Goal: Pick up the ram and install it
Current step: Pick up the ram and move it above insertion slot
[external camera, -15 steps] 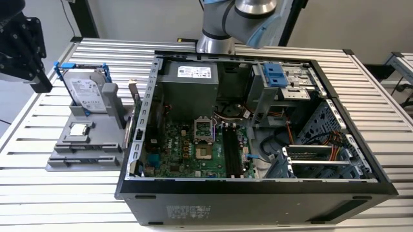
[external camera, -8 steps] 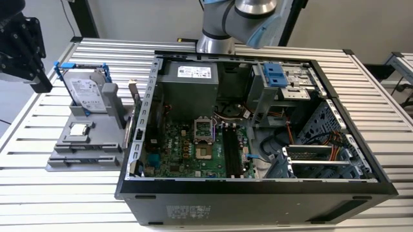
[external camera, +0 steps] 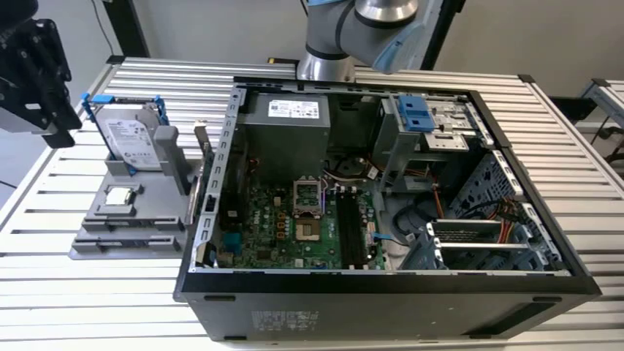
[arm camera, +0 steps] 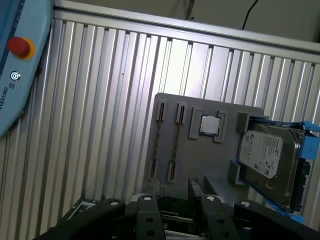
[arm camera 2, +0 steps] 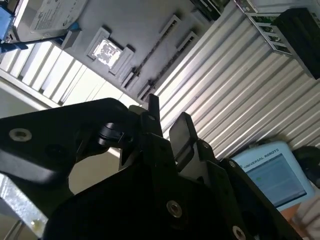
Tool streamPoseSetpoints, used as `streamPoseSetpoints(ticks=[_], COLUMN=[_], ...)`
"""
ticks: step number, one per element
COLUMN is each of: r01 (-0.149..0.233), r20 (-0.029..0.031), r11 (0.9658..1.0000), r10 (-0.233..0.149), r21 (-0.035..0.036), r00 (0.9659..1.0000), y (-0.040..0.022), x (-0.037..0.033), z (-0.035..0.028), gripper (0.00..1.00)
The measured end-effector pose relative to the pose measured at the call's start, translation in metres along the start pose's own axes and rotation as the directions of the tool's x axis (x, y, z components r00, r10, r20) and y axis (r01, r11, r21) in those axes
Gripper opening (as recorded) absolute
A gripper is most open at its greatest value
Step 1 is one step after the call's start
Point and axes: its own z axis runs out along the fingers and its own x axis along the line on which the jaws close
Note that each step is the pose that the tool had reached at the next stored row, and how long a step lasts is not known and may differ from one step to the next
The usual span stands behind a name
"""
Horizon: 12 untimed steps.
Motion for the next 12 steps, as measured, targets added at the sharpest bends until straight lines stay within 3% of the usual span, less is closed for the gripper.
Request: streamPoseSetpoints(ticks=[5, 8, 11, 12], r01=[-0.09, -0.113, -0.123, -0.124], r20=[-0.0006, -0.0002, 0.0088, 0.0186], r11=[0.996, 0.9936, 0.9924, 0.9922], r10=[0.09, 0.113, 0.123, 0.124], r21=[0.0, -0.0007, -0.0006, -0.0001], r00=[0.996, 0.9936, 0.9923, 0.9921], y=[0.0, 0.0001, 0.0002, 0.0002], x=[0.0001, 0.0, 0.0, 0.0], z=[0.0037, 0.0078, 0.0095, 0.0097], gripper=[1.0, 1.0, 1.0, 1.0])
